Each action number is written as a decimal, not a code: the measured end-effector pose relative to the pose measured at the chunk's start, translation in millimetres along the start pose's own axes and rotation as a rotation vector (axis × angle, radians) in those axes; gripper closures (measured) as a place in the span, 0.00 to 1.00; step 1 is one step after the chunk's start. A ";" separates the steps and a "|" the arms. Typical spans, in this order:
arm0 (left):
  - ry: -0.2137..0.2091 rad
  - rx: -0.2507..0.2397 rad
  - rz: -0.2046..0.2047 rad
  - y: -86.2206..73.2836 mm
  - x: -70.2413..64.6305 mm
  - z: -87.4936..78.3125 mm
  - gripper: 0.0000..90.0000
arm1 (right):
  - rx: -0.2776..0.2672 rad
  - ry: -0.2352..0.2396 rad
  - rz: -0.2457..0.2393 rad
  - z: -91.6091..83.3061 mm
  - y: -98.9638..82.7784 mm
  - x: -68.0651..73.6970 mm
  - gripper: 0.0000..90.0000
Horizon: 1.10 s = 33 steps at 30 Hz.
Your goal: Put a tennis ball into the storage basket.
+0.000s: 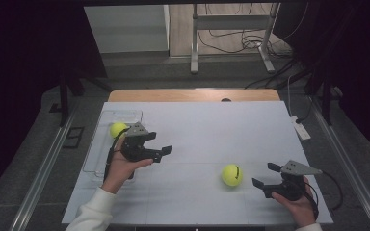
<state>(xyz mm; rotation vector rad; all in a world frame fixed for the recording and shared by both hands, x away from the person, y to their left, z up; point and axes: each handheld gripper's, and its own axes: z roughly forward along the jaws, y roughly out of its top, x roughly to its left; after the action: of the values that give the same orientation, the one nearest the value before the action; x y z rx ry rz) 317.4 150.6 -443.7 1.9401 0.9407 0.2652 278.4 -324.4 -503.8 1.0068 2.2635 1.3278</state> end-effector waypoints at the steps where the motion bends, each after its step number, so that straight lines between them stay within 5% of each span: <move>1: -0.002 -0.001 0.003 0.2 -0.8 0.8 0.18 | 0.000 0.000 0.000 0.0 0.0 0.1 0.13; 33: -0.056 0.035 0.061 9.4 -24.7 24.9 0.17 | 0.001 -0.001 0.001 0.1 -0.4 0.0 0.13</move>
<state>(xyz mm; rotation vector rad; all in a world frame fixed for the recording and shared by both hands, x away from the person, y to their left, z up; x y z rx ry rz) 318.4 114.4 -444.9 2.0000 0.8560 0.2299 278.3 -324.5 -504.2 1.0085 2.2636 1.3266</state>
